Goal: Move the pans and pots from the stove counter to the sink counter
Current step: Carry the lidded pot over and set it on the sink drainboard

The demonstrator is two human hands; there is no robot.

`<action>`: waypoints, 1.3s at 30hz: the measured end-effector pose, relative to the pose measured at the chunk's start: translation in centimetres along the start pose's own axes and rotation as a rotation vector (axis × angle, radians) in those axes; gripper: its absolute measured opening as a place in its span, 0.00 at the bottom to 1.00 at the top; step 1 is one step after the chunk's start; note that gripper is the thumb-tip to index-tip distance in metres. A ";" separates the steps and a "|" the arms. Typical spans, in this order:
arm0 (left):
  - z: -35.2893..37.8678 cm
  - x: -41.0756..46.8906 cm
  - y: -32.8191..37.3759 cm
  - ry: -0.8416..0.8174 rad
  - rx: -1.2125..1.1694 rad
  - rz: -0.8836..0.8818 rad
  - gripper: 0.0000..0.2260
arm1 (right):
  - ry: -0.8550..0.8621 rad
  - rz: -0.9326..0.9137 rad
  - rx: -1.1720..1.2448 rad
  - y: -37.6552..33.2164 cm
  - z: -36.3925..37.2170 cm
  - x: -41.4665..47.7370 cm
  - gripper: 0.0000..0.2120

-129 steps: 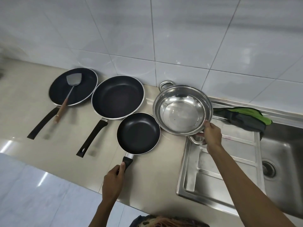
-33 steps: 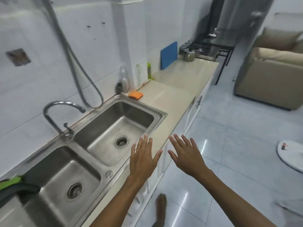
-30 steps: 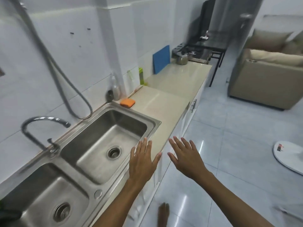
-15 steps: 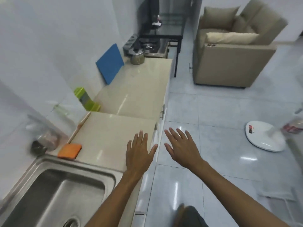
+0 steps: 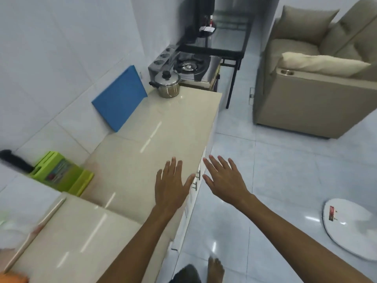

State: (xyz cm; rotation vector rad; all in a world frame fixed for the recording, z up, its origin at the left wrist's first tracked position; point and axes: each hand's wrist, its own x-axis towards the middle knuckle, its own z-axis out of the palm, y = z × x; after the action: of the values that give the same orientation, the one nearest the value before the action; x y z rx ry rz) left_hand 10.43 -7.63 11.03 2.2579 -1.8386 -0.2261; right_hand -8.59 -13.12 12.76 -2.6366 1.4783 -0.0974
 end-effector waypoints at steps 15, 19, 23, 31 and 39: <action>1.6 36.3 -0.2 0.042 -0.072 -0.226 0.36 | -0.035 -0.128 0.002 12.2 -0.4 38.0 0.29; 0.6 43.4 -1.7 0.053 -0.146 -0.354 0.35 | -0.070 -0.109 0.097 14.6 -1.3 46.8 0.29; 1.3 50.1 -2.9 0.091 -0.219 -0.485 0.33 | -0.085 -0.135 0.235 16.6 -0.6 55.8 0.28; 3.6 62.9 -5.4 0.389 -1.057 -1.115 0.22 | -0.266 -0.104 0.559 21.9 2.9 75.3 0.27; 4.8 69.6 -7.9 0.418 -0.975 -1.370 0.20 | -0.381 -0.069 0.588 24.3 5.6 87.2 0.25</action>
State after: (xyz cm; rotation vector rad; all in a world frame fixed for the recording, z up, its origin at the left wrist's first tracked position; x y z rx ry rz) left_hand 31.00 -74.57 5.71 2.0621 0.2726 -0.5965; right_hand 16.95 -99.66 3.89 -2.0852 1.0355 -0.0262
